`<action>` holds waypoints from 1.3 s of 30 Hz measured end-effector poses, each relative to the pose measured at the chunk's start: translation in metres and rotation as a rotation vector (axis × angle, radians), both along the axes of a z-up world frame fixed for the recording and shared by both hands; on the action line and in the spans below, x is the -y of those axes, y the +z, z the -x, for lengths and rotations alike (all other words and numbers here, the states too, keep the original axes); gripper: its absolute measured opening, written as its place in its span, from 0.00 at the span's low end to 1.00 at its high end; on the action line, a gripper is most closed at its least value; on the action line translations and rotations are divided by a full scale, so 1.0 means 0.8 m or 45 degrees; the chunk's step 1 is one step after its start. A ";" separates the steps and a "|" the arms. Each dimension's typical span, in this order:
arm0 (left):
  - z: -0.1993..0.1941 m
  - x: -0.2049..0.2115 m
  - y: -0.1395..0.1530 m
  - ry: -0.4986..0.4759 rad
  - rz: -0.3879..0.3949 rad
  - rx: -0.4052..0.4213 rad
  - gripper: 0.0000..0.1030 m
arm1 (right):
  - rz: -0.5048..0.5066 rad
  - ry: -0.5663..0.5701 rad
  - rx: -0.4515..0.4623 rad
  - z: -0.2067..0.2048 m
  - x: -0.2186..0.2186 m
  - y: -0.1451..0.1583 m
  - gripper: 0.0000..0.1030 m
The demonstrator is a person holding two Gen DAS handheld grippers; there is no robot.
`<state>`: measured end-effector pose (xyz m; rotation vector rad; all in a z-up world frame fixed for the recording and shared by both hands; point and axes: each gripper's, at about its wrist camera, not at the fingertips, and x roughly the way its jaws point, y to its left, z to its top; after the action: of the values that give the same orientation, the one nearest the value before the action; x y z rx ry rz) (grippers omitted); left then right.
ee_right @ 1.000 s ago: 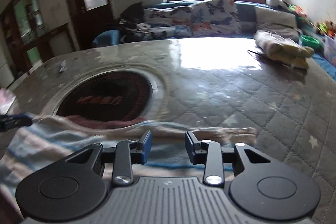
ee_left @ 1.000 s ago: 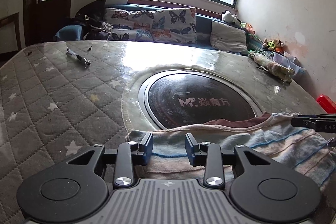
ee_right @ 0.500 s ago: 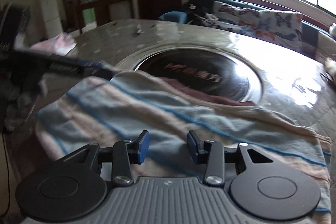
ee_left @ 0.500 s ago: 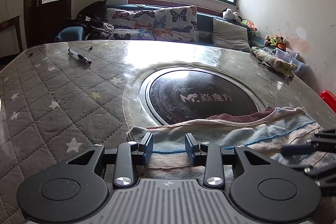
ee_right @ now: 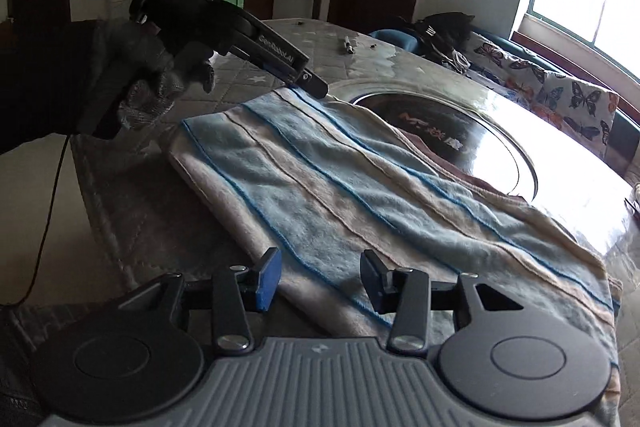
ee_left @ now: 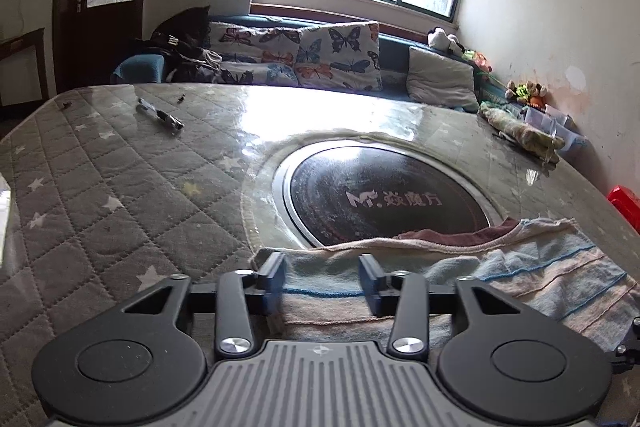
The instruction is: Fold clothes
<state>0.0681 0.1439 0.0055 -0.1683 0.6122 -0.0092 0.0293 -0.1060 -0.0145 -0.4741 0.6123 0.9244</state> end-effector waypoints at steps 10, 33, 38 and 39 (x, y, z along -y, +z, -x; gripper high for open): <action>0.031 -0.025 -0.010 0.097 0.066 -0.068 0.82 | -0.071 0.084 -0.007 -0.005 -0.042 0.017 0.55; 0.060 -0.054 -0.019 0.121 0.279 -0.124 0.76 | 0.054 0.361 0.124 0.042 -0.166 -0.013 0.57; 0.061 -0.057 -0.020 0.135 0.333 -0.133 0.83 | 0.014 0.304 0.096 0.038 -0.164 -0.009 0.30; 0.061 -0.057 -0.019 0.137 0.342 -0.133 0.83 | -0.009 0.283 0.075 0.034 -0.160 -0.006 0.24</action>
<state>0.0190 0.1898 -0.0096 -0.4638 0.7042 0.0215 0.0021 0.0223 -0.0192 -0.5687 0.5092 1.1190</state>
